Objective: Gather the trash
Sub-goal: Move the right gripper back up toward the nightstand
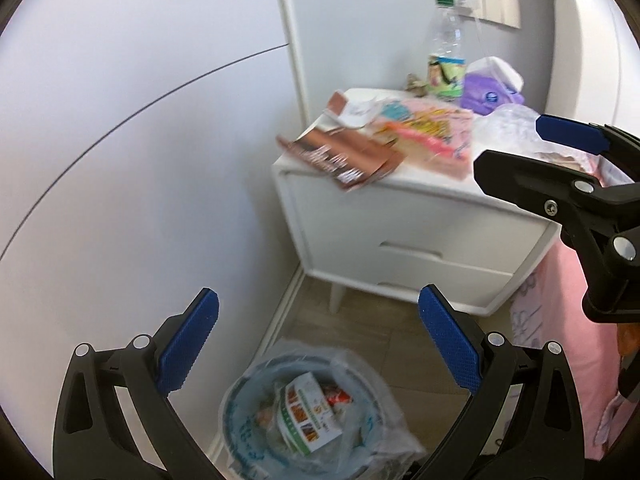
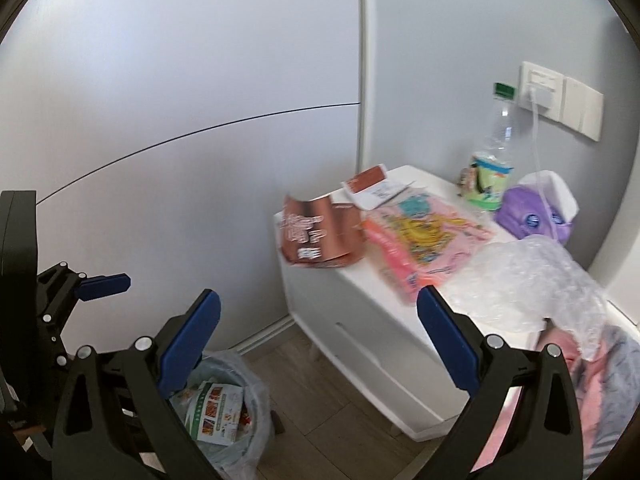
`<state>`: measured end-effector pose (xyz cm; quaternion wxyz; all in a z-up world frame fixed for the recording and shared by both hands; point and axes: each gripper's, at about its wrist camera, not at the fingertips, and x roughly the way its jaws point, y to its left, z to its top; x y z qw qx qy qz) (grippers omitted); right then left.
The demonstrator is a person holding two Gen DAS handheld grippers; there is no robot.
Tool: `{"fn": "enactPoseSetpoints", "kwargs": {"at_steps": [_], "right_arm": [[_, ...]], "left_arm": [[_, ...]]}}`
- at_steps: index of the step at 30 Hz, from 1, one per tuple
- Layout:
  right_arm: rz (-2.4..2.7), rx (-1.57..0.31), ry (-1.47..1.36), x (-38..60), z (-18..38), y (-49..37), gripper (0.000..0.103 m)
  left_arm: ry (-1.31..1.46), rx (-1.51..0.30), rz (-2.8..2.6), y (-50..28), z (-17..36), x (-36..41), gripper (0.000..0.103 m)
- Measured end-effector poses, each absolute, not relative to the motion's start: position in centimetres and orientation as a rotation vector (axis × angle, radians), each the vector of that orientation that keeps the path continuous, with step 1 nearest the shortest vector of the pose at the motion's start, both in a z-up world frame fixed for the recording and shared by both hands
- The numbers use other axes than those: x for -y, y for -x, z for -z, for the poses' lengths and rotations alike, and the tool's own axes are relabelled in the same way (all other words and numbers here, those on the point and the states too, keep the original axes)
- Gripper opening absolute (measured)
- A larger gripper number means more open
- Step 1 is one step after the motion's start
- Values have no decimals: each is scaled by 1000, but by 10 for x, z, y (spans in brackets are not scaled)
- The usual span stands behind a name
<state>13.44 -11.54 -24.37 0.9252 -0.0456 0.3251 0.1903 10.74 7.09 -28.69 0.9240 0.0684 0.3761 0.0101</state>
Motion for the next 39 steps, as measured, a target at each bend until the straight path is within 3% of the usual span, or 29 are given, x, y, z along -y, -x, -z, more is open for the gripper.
{"fn": "enactPoseSetpoints", "kwargs": {"at_steps": [20, 39], "right_arm": [[-255, -595, 8, 188, 184, -167, 96], [-235, -608, -10, 217, 179, -249, 96]], "left_arm": [[-187, -658, 138, -156, 233, -7, 97], [-221, -627, 314, -233, 219, 27, 97]]}}
